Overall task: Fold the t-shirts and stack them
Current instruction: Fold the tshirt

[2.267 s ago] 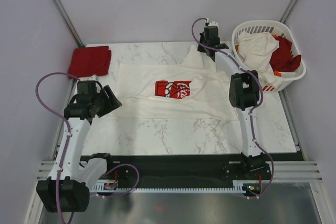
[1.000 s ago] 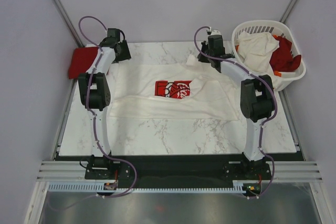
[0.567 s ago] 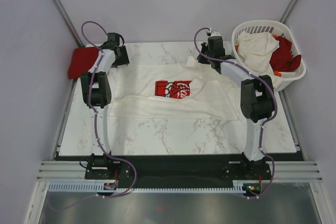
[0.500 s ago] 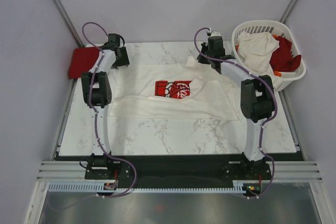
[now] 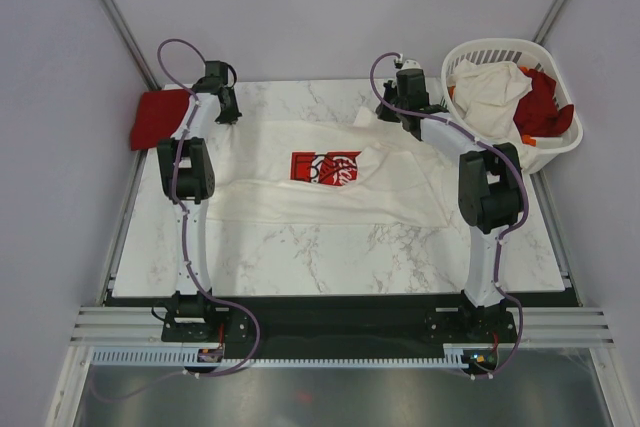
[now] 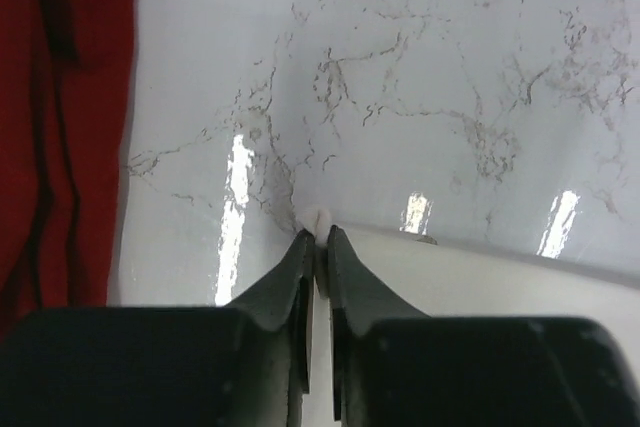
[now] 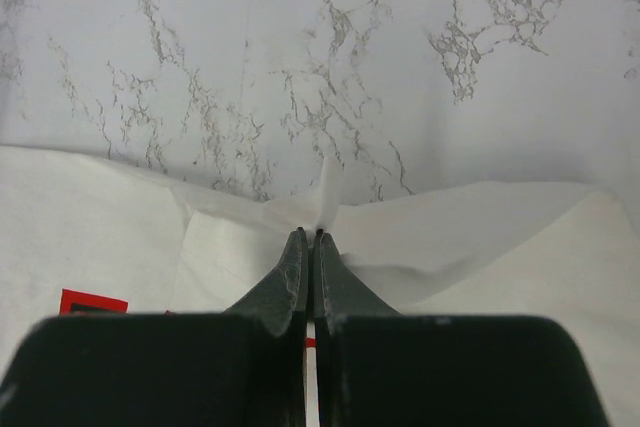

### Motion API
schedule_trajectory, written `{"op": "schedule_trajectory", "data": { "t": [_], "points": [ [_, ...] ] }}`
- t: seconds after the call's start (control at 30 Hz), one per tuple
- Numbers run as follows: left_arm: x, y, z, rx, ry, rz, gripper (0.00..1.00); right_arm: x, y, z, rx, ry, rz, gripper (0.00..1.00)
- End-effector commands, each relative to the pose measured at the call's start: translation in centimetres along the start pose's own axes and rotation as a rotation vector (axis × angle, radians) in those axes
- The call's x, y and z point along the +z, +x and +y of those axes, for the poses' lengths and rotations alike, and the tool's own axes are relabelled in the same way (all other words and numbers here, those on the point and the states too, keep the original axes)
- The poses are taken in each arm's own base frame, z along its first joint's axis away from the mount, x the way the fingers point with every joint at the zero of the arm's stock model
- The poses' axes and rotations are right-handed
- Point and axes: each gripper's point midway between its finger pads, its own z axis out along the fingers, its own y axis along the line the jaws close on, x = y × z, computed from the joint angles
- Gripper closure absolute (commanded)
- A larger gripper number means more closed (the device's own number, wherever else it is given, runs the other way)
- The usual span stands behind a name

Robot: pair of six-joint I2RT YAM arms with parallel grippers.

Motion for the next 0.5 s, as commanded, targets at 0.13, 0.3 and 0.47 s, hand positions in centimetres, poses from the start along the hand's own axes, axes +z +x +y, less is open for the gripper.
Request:
{"op": "schedule_trajectory", "data": {
  "t": [0.13,0.3,0.47],
  "points": [
    [0.5,-0.2,-0.6,0.031,0.040,-0.005,0.98,-1.4,-3.8,1.1,0.003,-0.026,-0.079,1.00],
    [-2.8,-3.1,-0.8,0.041,0.054,-0.076,0.98,-2.2,-6.5,1.5,-0.010,-0.020,-0.131,1.00],
    [-6.9,-4.8,-0.2,0.050,0.032,-0.125,0.98,-4.2,-9.8,2.4,-0.025,-0.033,-0.185,1.00]
  ]
}}
